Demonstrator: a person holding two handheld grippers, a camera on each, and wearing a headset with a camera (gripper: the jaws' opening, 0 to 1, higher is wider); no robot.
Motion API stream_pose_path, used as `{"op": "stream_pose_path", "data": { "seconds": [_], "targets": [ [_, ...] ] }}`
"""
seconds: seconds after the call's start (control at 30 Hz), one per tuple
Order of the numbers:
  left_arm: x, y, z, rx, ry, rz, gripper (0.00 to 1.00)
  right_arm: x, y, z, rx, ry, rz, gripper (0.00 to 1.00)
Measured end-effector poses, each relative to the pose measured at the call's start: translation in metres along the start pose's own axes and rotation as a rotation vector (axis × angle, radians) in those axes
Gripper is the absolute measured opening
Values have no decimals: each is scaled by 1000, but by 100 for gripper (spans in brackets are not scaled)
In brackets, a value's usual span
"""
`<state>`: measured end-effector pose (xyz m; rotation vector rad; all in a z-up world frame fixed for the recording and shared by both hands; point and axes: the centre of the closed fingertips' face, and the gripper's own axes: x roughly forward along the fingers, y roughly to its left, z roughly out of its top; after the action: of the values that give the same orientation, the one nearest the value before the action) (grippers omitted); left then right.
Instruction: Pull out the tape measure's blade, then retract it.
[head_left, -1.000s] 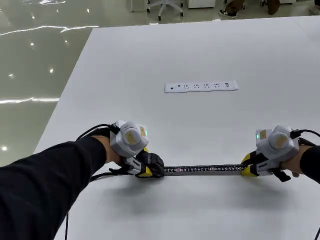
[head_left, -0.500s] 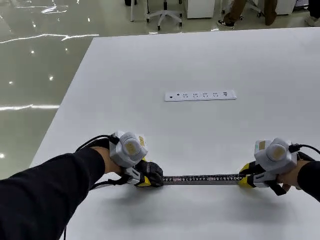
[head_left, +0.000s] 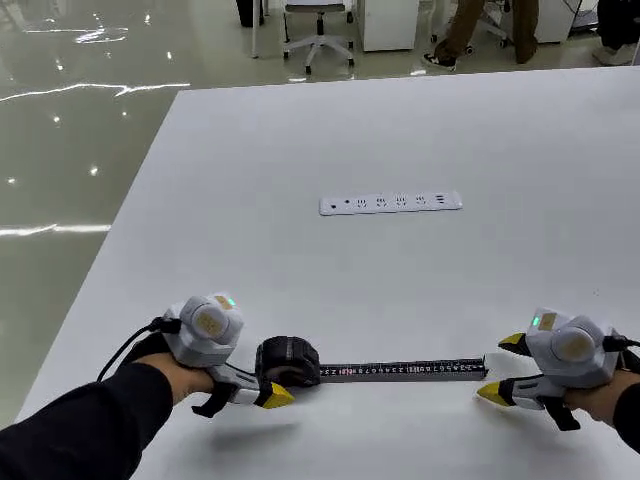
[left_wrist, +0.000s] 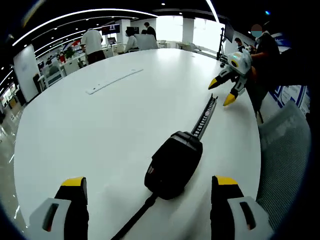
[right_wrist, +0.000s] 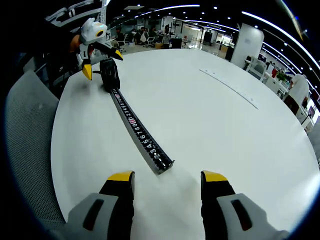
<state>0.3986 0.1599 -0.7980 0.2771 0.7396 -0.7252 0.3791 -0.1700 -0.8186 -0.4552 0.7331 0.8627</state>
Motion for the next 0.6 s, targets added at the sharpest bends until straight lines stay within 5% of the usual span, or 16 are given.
{"op": "stream_pose_path", "data": {
  "seconds": [0.13, 0.17, 0.27, 0.3, 0.33, 0.6],
  "targets": [
    [-19, -4, -8, -259, -49, 19, 100, -21, 0, 0, 108, -71, -59, 53],
    [-24, -4, -6, -272, -95, 34, 100, -25, 1, -2, 121, -78, -70, 56],
    [-43, -1, -9, -238, -165, 125, 99, -36, 4, -11, 135, -90, -99, 61],
    [-58, -1, 7, -173, -277, 159, 94, -42, 7, -14, 125, -86, -115, 62],
    [-65, -5, 11, -183, -308, 156, 92, -46, 8, -17, 119, -84, -131, 63],
    [-88, -14, -5, -202, -291, 103, 100, -89, 27, -31, 196, -134, -192, 77]
  ]
}}
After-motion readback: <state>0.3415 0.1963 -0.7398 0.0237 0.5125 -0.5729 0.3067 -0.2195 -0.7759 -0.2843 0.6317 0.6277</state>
